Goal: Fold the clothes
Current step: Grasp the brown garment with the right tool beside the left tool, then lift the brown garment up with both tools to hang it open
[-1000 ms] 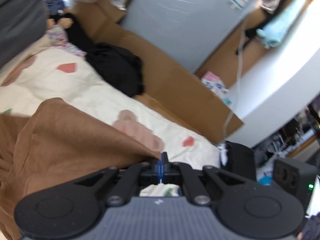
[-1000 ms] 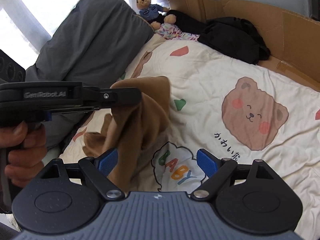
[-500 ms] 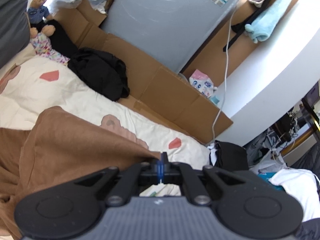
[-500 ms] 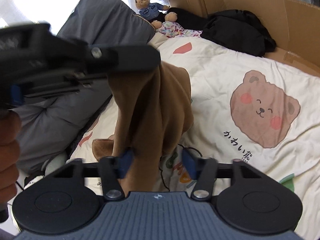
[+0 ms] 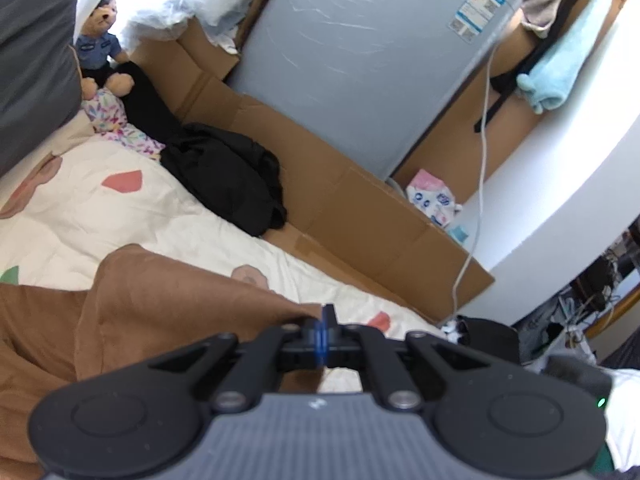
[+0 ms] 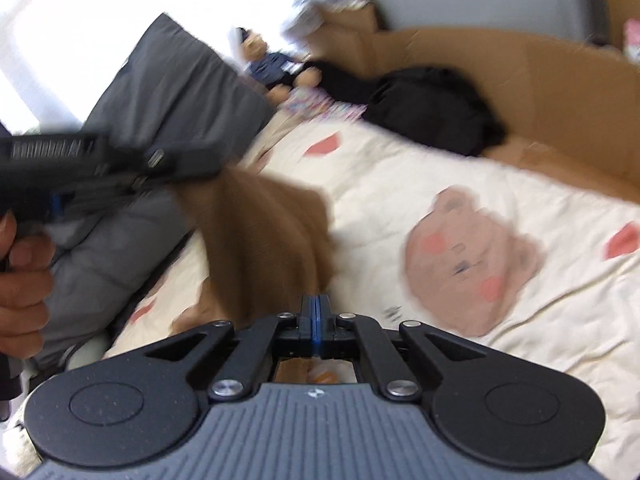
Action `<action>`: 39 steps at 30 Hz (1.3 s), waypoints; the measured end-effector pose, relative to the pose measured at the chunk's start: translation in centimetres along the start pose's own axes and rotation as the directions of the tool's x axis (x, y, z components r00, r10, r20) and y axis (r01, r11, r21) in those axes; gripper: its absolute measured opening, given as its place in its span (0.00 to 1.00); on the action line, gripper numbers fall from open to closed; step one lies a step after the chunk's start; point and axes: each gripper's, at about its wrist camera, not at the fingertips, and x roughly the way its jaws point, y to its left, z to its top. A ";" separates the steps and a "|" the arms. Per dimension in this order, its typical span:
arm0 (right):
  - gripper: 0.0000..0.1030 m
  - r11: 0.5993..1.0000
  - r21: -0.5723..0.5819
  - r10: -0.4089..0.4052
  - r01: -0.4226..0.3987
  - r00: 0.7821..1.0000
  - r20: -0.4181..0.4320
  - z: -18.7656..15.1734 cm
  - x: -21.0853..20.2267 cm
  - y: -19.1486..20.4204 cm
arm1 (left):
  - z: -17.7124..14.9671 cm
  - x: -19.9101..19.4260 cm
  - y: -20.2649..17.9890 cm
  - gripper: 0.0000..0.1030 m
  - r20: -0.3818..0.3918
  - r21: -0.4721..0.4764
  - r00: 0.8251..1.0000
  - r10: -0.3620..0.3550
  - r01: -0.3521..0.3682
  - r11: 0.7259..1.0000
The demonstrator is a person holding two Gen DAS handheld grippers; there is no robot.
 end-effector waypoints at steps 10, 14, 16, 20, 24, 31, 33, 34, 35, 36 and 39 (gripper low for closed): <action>0.02 0.998 0.065 0.002 -0.003 1.000 0.025 1.5 -2.8 -2.9 | 1.3 -0.9 -2.0 0.00 0.031 0.054 0.998 -0.052 0.050 0.997; 0.03 0.998 0.054 0.034 -0.034 0.999 0.005 1.4 -3.1 -1.9 | 3.2 -3.7 -3.2 0.00 0.101 0.052 0.991 -0.085 0.081 0.995; 0.05 0.998 0.035 0.048 -0.048 0.999 0.001 1.5 -3.4 -1.2 | 4.0 -5.3 -3.7 0.00 0.137 0.045 0.986 -0.096 0.091 0.995; 0.18 0.997 0.004 0.075 -0.075 0.997 0.004 1.8 -4.4 0.3 | 5.7 -8.5 -5.0 0.00 0.207 0.044 0.971 -0.117 0.111 0.993; 0.49 0.996 -0.023 0.089 -0.088 0.995 0.038 2.0 -5.6 1.7 | 7.0 -11.5 -6.8 0.00 0.274 0.049 0.951 -0.144 0.135 0.990; 0.65 0.991 -0.111 0.084 -0.076 0.994 0.076 2.0 -7.7 4.2 | 8.1 -14.4 -10.3 0.00 0.351 0.067 0.910 -0.221 0.211 0.975; 0.67 0.991 -0.126 0.066 -0.054 0.994 0.092 2.0 -8.0 4.5 | 8.1 -14.7 -10.9 0.00 0.356 0.073 0.904 -0.237 0.226 0.971; 0.67 0.990 -0.130 0.058 -0.044 0.993 0.102 2.0 -8.2 4.7 | 8.1 -15.0 -11.2 0.00 0.357 0.076 0.901 -0.246 0.235 0.969; 0.67 0.990 -0.134 0.058 -0.043 0.992 0.113 2.0 -8.4 4.7 | 8.1 -15.2 -11.6 0.00 0.358 0.079 0.898 -0.255 0.243 0.967; 0.66 0.989 -0.139 0.059 -0.041 0.991 0.124 1.9 -8.6 4.7 | 8.1 -15.4 -11.9 0.00 0.359 0.081 0.895 -0.264 0.252 0.964; 0.21 0.984 -0.177 0.050 -0.025 0.989 0.138 2.0 -8.9 4.9 | 8.0 -16.0 -12.8 0.00 0.361 0.092 0.888 -0.285 0.270 0.959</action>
